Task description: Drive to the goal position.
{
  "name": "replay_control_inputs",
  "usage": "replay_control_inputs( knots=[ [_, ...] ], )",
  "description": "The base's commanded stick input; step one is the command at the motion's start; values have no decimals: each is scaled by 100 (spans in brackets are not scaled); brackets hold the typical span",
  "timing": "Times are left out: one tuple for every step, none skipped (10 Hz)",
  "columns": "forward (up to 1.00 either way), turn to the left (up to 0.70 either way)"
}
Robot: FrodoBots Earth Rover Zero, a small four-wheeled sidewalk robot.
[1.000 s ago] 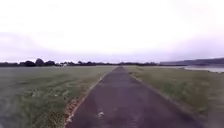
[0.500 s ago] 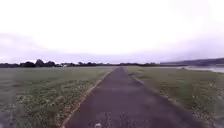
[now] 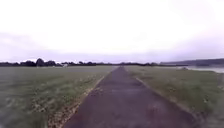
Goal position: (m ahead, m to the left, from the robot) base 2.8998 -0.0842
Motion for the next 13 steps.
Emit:
replay_control_inputs(
  knots=[
    [50, 0],
    [50, 0],
    [50, 0],
    [50, 0],
    [50, 0],
    [50, 0],
    [50, 0],
    [50, 0],
    [50, 0],
    [50, 0],
    [50, 0],
    [50, 0],
    [50, 0]
  ],
)
